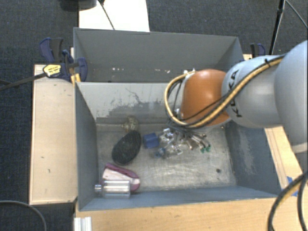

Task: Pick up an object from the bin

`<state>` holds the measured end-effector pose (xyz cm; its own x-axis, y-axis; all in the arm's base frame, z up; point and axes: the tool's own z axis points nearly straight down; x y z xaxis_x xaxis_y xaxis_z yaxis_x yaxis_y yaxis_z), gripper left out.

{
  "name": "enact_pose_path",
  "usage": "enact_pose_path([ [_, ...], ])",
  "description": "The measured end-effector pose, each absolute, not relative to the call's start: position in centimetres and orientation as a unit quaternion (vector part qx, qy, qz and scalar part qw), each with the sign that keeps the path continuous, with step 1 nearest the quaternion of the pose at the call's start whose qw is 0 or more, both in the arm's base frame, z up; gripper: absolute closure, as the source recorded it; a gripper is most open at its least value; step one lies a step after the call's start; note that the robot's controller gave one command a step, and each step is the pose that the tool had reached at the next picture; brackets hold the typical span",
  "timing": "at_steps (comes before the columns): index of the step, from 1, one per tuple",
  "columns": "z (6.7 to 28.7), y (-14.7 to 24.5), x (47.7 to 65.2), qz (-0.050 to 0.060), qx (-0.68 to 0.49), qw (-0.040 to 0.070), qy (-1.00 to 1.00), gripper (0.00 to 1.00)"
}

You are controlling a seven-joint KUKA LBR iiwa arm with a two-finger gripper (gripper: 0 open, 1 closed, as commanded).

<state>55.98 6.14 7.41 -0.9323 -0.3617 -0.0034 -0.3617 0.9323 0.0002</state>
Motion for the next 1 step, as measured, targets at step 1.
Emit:
enact_pose_path([
  [1, 22.43, -0.26, 54.89, -0.002, -0.250, 0.005, 0.968, 1.00],
])
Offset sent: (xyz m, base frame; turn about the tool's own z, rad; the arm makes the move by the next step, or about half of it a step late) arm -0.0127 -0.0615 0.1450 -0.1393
